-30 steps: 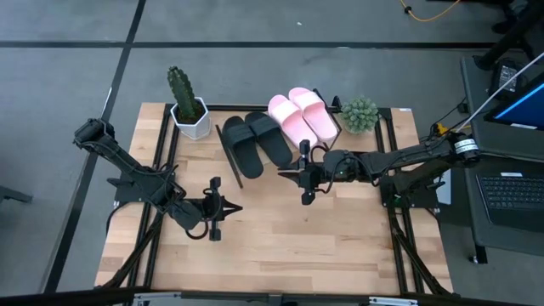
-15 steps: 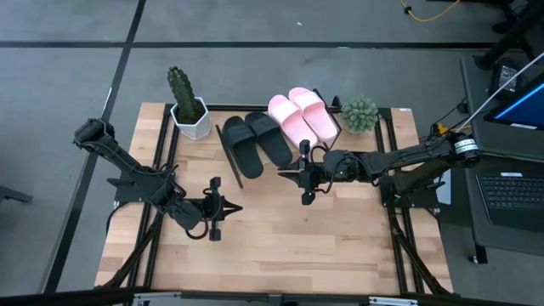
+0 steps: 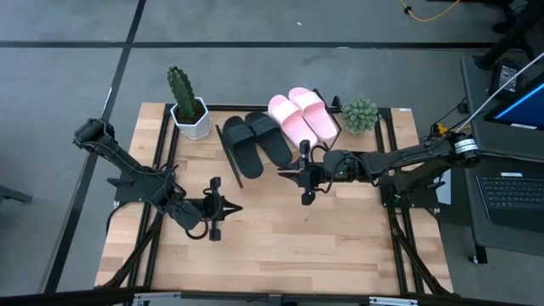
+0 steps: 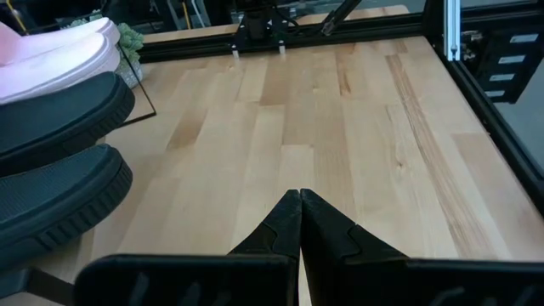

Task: Pick and place slides into the shelf
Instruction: Adjust the left black slide on the shelf

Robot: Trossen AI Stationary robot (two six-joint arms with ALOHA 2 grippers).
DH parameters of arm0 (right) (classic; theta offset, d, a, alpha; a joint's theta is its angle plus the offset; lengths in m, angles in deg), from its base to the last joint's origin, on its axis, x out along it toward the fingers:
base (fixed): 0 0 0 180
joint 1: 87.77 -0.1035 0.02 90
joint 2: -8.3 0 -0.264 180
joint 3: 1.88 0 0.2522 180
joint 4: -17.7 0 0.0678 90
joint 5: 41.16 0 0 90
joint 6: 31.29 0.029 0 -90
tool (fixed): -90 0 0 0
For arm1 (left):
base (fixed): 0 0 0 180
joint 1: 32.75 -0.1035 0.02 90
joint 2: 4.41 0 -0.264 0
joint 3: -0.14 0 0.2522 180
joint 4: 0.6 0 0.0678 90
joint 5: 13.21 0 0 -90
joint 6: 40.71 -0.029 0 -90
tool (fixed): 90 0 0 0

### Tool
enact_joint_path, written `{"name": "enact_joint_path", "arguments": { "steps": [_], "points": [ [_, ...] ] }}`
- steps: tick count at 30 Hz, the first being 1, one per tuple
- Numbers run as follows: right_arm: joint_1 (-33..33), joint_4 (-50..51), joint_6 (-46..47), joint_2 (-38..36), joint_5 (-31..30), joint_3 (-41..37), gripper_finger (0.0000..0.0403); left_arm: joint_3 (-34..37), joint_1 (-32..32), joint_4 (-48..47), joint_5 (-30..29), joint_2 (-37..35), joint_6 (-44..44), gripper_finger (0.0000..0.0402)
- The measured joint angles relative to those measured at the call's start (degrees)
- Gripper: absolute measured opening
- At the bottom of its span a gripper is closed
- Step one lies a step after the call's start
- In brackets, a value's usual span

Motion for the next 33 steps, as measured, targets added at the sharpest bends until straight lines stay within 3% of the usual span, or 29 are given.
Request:
{"name": "enact_joint_path", "arguments": {
  "steps": [17,23,26,33],
  "points": [
    [0.0,0.5,0.95,0.0,-0.04,0.0,0.0061,-0.01,-0.74,0.15,-0.16,0.0,-0.9,0.0],
    [0.01,1.43,6.9,-1.4,-0.06,-0.06,0.0039,-2.15,-4.95,0.16,-7.23,-0.28,-4.33,0.0],
    [-0.36,3.05,8.09,-3.32,-0.11,-0.07,0.0008,-5.85,-7.45,-3.92,-7.32,-0.31,-6.82,0.0],
    [-0.71,5.86,14.53,-7.87,-0.15,-2.57,0.0004,-15.78,-12.91,-23.49,-8.86,-0.31,-3.3,0.0]
  ]
}}
